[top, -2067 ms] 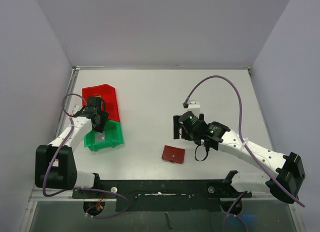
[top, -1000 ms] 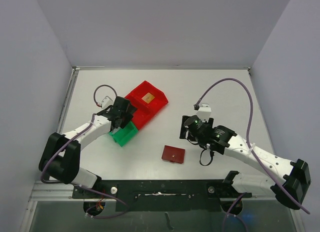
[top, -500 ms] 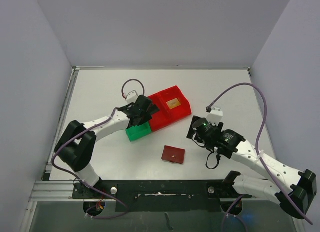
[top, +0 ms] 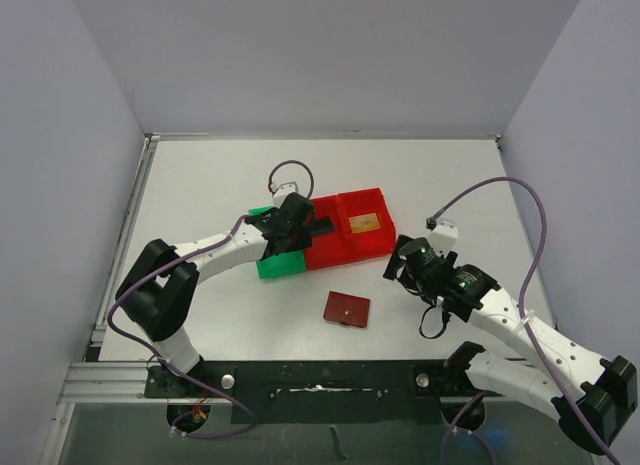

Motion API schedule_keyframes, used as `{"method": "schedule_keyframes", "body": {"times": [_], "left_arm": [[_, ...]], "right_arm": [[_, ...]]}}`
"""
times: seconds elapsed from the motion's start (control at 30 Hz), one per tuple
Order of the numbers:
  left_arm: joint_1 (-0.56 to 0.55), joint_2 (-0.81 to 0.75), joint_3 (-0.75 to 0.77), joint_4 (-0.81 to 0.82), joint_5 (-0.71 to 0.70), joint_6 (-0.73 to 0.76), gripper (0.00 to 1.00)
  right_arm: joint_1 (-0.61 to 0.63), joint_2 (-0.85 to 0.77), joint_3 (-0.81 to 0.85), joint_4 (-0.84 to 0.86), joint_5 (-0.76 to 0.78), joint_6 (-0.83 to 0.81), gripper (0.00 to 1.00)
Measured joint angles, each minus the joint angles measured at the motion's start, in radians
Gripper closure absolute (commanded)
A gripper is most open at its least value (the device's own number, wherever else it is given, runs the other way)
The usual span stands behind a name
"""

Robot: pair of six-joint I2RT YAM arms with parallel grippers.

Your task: Take the credit cards out of the card holder

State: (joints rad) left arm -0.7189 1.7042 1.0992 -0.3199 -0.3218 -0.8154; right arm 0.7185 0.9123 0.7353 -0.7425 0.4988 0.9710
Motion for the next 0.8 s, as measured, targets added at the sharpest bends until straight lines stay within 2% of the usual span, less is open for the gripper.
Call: {"method": "schedule_keyframes", "body": {"times": [0.2, 0.53, 0.8], "left_arm": [[0.0, 0.0, 0.0, 0.018, 0.063, 0.084, 0.66], [0.0, 0.0, 0.041, -0.019, 0.099, 0.136, 0.41], [0.0, -0.079, 0.043, -0.035, 0.108, 0.126, 0.39]], "right_arm": [[-0.025, 0.019, -0.007, 0.061, -0.072, -0.04, 0.22], [-0.025, 0.085, -0.007, 0.141, -0.175, -0.109, 0.19], [-0.025, 0.107, -0.013, 0.248, -0.303, -0.187, 0.19]]}}
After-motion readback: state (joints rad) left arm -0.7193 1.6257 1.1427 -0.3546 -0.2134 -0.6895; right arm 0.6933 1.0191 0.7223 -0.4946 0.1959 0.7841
